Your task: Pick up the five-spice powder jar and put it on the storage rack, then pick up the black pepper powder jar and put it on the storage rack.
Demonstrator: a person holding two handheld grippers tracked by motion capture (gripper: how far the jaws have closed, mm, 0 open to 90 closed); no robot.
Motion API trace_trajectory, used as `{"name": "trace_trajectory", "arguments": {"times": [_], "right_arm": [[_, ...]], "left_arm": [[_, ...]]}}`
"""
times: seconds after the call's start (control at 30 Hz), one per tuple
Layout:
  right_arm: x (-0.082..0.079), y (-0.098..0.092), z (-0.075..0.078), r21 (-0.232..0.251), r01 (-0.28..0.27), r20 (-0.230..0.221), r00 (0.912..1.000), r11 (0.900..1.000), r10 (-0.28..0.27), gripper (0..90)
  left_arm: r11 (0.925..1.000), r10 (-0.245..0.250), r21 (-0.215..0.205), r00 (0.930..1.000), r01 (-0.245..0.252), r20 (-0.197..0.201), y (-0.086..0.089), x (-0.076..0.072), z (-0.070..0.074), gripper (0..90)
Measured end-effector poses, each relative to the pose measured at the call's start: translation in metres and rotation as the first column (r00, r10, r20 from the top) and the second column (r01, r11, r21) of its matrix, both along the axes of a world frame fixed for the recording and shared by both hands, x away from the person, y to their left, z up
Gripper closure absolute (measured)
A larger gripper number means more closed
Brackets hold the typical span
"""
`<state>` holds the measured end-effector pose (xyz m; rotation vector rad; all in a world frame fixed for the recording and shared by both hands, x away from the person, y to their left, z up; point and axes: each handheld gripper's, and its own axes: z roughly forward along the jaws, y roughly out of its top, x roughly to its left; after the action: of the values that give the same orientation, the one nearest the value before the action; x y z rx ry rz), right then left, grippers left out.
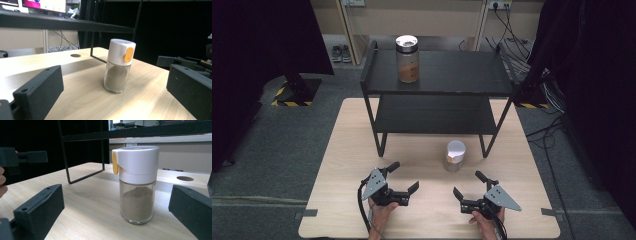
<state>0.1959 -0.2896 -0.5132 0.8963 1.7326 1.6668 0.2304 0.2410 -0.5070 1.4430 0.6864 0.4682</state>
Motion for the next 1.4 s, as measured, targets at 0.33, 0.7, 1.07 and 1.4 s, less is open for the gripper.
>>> {"name": "trace_trajectory", "arguments": {"times": [0.33, 0.7, 1.07, 1.4], "right_arm": [[0.000, 0.000, 0.000, -0.001, -0.001, 0.000, 1.0000, 1.000, 0.001, 0.5], [0.000, 0.000, 0.000, -0.003, -0.002, 0.001, 1.0000, 1.000, 0.002, 0.5], [0.000, 0.001, 0.001, -0.005, 0.000, 0.002, 1.0000, 1.000, 0.000, 0.5], [0.003, 0.003, 0.000, -0.008, 0.007, -0.002, 1.0000, 1.000, -0.007, 0.5]], "left_arm": [[0.9995, 0.029, -0.009, 0.9994, -0.029, -0.017, 0.003, -0.015, -0.012, 0.3], [0.9985, 0.046, 0.033, 0.9982, -0.045, -0.040, 0.001, -0.024, -0.018, 0.3], [0.9983, 0.043, 0.041, 0.9985, -0.041, -0.035, 0.000, -0.024, -0.018, 0.3], [0.9985, 0.042, 0.035, 0.9985, -0.041, -0.033, 0.000, -0.024, -0.019, 0.3]]}}
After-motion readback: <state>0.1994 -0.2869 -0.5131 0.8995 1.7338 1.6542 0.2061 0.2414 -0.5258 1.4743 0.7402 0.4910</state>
